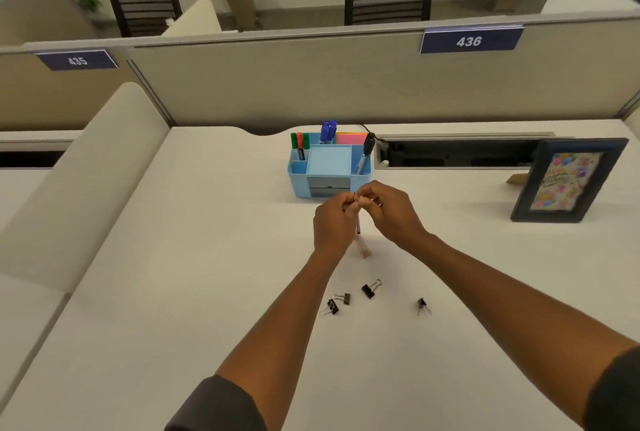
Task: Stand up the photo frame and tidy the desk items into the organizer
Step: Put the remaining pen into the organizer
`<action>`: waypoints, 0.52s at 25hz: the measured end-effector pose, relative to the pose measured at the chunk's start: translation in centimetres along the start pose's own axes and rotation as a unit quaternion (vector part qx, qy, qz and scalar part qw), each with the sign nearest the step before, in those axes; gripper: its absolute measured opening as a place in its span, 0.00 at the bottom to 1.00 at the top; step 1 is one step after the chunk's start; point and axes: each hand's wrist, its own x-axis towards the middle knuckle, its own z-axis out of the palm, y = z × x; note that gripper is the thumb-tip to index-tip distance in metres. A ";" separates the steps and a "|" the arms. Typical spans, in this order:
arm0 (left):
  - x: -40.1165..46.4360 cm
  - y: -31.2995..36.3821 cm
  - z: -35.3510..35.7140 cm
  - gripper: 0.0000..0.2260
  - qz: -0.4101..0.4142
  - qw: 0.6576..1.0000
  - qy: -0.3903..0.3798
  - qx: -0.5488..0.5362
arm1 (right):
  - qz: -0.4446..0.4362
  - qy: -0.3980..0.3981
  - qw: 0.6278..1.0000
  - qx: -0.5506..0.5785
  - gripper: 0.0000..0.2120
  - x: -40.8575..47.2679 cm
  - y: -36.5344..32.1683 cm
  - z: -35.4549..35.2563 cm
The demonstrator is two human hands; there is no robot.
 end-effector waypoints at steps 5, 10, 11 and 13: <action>1.6 -1.1 -2.8 0.09 0.040 0.997 0.062 0.006 | 0.014 0.001 1.000 0.007 0.06 3.8 -2.3 1.7; 4.1 -2.5 -4.5 0.09 0.026 0.998 0.057 0.006 | -0.010 -0.042 0.999 0.015 0.05 7.1 -3.5 2.8; 4.6 -2.8 -4.8 0.11 0.017 0.999 0.051 0.005 | -0.016 -0.033 0.999 0.018 0.04 7.9 -3.7 3.0; 5.5 -3.5 -5.5 0.18 0.002 0.999 0.037 0.037 | -0.029 0.013 0.999 0.032 0.04 9.4 -4.2 3.2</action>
